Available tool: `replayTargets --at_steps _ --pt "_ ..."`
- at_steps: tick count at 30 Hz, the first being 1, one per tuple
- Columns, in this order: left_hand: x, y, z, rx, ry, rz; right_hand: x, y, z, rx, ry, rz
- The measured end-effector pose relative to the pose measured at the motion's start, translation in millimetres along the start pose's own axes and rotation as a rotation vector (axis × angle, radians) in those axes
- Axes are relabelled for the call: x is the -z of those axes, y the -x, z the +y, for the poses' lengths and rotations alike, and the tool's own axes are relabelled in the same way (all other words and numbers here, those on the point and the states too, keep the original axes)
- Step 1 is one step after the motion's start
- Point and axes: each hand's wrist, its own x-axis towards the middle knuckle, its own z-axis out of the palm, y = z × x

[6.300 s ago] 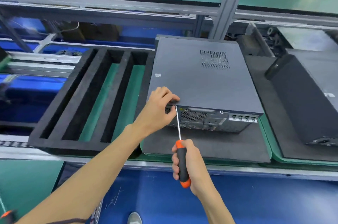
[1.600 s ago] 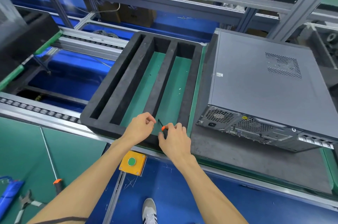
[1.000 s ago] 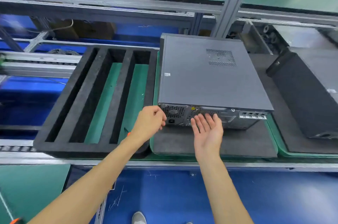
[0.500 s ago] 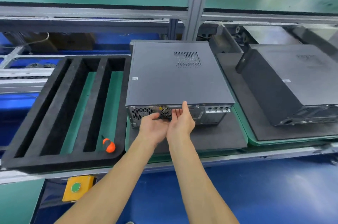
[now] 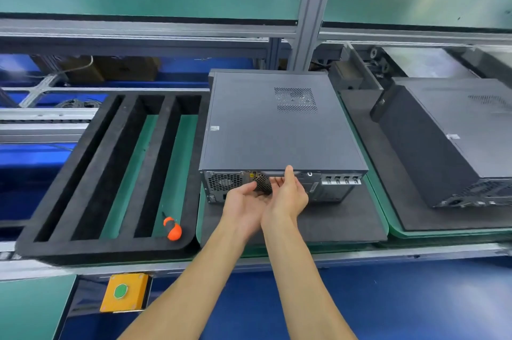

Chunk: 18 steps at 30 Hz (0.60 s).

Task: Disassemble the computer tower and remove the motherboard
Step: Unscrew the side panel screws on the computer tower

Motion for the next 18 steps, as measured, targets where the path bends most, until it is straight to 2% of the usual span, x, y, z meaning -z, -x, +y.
replayTargets --at_steps 5,10,16,18 --pt "6.9 -7.3 2.3 -0.025 0.015 -0.005 4.1 -1.8 -1.3 -0.022 0.020 -0.050" --pt "7.7 -6.6 -11.7 0.014 0.079 -0.079 6.9 -3.8 -15.6 -0.095 0.096 -0.102" --pt "3.0 -10.6 -15.0 0.164 0.051 0.007 8.5 -4.0 -20.9 -0.062 0.171 -0.071" --pt "2.5 -13.9 -19.3 0.150 0.065 0.015 8.3 -6.7 -21.3 -0.069 0.187 -0.066"
